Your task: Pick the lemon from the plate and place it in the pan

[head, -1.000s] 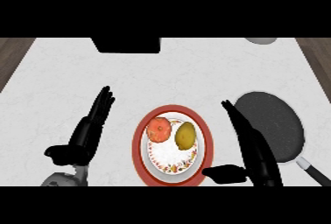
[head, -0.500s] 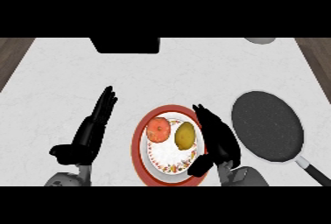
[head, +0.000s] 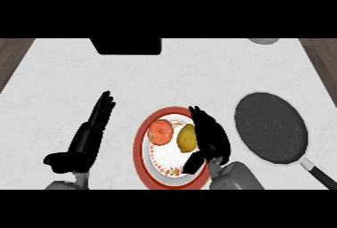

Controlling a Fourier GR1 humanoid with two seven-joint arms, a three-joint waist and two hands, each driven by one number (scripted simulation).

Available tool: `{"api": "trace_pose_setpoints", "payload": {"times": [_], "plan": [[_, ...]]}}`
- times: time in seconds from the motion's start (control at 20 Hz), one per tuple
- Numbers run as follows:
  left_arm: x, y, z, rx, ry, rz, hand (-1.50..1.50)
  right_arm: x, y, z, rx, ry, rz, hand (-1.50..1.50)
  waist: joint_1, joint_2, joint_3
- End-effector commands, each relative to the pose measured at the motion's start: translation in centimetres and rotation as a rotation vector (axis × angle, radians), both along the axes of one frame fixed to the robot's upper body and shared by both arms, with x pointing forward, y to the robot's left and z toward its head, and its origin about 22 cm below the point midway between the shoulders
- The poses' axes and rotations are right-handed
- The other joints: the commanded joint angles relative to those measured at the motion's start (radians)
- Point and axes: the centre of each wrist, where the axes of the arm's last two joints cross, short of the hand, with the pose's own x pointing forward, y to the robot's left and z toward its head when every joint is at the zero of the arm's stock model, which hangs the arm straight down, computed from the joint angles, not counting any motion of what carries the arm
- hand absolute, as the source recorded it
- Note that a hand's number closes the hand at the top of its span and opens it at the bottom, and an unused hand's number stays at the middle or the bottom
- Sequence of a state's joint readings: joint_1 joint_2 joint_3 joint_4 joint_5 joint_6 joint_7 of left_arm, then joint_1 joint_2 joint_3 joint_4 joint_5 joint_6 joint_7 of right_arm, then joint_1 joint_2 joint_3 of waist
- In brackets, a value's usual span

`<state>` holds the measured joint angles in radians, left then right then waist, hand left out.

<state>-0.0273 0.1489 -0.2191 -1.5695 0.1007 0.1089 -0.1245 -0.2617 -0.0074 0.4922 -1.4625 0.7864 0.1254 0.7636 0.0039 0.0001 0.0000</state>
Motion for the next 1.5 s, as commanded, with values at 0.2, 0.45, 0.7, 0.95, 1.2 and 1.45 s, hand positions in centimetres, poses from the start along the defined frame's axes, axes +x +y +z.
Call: {"api": "trace_pose_setpoints", "payload": {"times": [0.2, 0.45, 0.7, 0.95, 1.2, 1.45], "plan": [[-1.7, 0.1, 0.2, 0.004, 0.016, 0.015, 0.00, 0.2, -0.3, -0.8, 0.036, 0.001, -0.034, -1.50, 0.000, -0.001, 0.000], [2.3, -0.3, -0.5, -0.010, -0.016, 0.001, 0.00, 0.2, 0.6, -2.2, 0.040, -0.026, -0.044, -1.50, -0.003, 0.000, 0.000], [-0.7, 1.5, 0.3, 0.011, -0.002, 0.001, 0.00, 1.7, -0.3, -3.3, 0.007, 0.030, -0.057, -1.50, 0.001, 0.000, 0.000], [0.0, -2.0, 0.1, 0.001, -0.013, -0.001, 0.00, 1.2, 0.2, -8.0, -0.009, 0.134, 0.035, 1.50, 0.007, 0.002, 0.000], [1.5, -1.9, 1.6, -0.020, 0.002, 0.014, 0.00, 2.7, -0.9, -7.7, -0.101, 0.072, 0.095, 1.50, 0.000, 0.001, 0.000], [-1.6, -1.3, -1.8, -0.006, -0.011, 0.006, 0.00, 2.9, -0.3, -7.7, -0.113, 0.032, 0.092, 1.50, 0.002, 0.000, 0.000]]}}
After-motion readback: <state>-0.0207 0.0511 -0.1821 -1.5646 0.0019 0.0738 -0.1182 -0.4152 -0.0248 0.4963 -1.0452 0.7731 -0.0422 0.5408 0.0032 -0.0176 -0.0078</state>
